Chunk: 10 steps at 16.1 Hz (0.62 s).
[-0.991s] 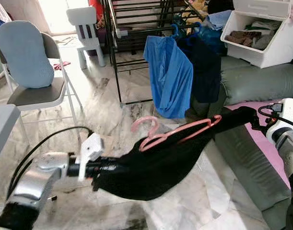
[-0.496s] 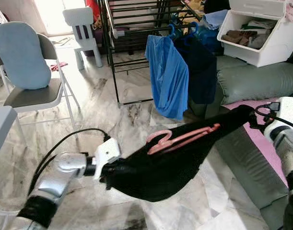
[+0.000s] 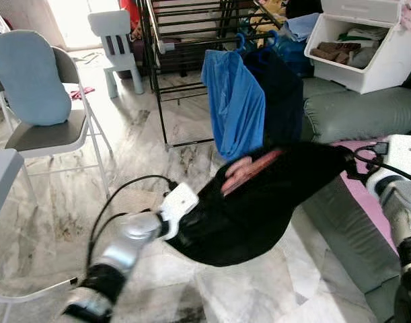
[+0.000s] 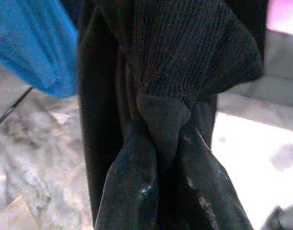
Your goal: Hang hanger
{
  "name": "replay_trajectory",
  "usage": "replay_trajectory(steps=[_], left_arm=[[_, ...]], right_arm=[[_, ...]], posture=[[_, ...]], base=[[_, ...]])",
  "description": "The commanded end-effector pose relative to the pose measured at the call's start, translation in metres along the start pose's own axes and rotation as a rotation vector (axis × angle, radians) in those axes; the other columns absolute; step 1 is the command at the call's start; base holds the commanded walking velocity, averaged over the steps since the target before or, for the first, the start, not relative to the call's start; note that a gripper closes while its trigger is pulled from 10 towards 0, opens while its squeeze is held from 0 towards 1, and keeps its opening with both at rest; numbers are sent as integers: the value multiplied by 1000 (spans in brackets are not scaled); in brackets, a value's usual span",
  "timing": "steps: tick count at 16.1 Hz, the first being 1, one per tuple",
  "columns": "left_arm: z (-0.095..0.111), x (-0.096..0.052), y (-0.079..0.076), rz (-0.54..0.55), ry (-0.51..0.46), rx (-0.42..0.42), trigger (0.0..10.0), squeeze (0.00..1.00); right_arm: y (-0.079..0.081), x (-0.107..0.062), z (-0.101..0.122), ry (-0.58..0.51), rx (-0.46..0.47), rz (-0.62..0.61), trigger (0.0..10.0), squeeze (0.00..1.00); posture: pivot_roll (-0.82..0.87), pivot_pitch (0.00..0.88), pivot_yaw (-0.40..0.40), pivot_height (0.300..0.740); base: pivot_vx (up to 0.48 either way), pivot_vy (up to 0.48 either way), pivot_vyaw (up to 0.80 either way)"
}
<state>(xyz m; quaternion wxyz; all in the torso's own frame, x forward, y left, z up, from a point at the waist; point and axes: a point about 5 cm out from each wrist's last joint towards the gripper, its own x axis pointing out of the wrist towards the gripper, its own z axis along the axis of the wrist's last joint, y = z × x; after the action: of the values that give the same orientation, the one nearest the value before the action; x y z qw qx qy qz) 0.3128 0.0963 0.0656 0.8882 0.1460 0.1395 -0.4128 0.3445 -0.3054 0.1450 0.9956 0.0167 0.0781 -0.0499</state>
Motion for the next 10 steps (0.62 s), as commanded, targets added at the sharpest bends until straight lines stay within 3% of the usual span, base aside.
replay_trajectory(steps=[1,3,6,7,9,10], left_arm=[[2,-1,11,98,-8,-33,0,0],[7,8,6,143,-38,-74,0,0],[15,18,5,205,-70,-122,0,0],[18,19,7,229,-84,-142,0,0],[22,20,10,255,-100,-163,0,0],[22,20,11,264,-103,-161,0,0]], right_arm=[[8,3,15,-67,2,26,10000,0],[25,5,12,-78,36,88,10000,0],[61,-1,1,-52,90,301,10000,0],[75,-10,-8,-15,78,430,10000,0],[86,-29,-28,64,42,591,10000,0],[87,-34,-32,74,15,615,10000,0]], posture=[[-130,0,-17,740],[-130,0,-17,740],[-130,0,-17,740],[-130,0,-17,740],[-136,0,-15,740],[-136,0,-15,740]], base=[[0,0,0],[0,0,0],[0,0,0],[0,0,0],[0,0,0],[0,0,0]])
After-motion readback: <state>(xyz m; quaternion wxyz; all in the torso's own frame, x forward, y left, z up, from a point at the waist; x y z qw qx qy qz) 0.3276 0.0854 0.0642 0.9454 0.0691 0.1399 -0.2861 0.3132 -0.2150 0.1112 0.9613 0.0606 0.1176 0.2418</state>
